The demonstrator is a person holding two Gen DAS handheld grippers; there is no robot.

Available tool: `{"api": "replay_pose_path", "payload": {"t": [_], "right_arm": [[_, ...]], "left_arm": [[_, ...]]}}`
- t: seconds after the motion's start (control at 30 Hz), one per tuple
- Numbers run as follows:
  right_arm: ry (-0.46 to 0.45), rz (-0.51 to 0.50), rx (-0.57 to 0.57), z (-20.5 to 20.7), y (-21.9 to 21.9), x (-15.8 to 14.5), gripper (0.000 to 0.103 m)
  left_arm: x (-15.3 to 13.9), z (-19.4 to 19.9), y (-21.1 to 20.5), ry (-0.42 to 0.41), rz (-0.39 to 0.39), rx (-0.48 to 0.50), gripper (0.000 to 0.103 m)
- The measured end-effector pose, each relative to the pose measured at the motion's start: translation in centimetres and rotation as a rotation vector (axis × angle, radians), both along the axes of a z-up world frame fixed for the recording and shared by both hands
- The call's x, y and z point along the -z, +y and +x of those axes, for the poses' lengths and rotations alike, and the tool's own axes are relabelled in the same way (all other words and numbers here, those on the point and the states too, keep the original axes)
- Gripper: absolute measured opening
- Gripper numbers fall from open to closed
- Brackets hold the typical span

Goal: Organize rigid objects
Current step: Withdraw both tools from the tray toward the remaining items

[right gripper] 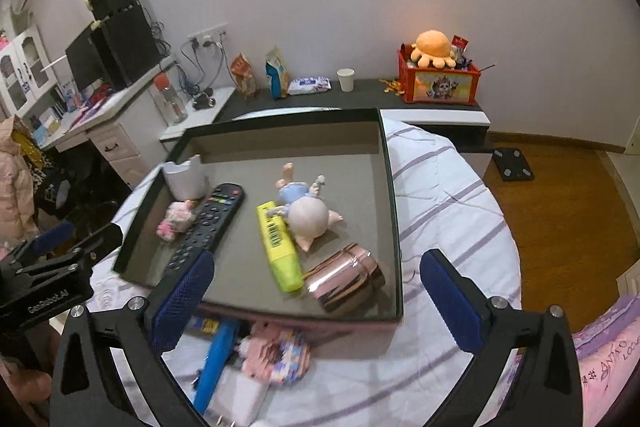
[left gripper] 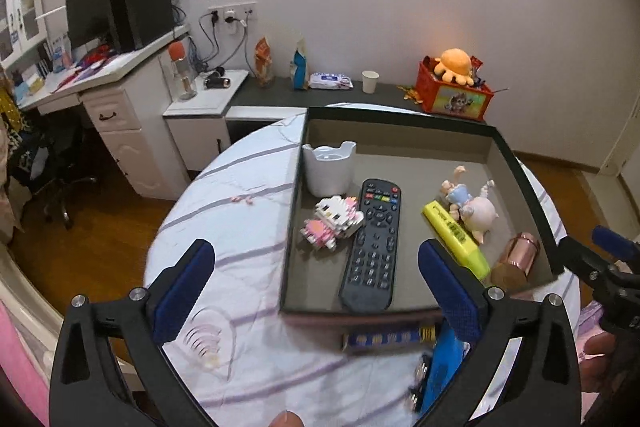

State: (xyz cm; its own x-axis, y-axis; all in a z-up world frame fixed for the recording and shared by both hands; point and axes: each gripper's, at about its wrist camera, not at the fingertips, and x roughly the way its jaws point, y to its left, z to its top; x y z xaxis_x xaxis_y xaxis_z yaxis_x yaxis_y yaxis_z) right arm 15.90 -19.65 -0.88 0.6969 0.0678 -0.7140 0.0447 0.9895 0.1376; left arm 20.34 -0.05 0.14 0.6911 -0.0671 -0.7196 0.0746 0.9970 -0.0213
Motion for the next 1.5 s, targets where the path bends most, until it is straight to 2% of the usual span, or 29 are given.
{"api": "replay_pose_path", "payload": {"t": [0.27,0.7,0.97,1.5], "right_arm": [[-0.019,-0.010,-0.018,-5.3,1.4,-0.9,0.103],[0.012,-0.010,0.010,-10.0,0.8,0.6,0.103],[-0.005,-0.022,0.003,-12.5,1.5,0.6,0.103],[0.029,-0.025,-0.033,-12.9,1.6,2.0,0.103]], "left_arm": [[0.3,-4.3,1.2,0.010,-0.005,-0.001,0.103],[1.2,-11.0,2.2,0.001,-0.017,-0.034,0.103],[0.5,-12.4,1.5,-0.020,-0.005,-0.017,0.103],[1.8,-12.7,0.9,0.012,0.012,0.002,0.103]]}}
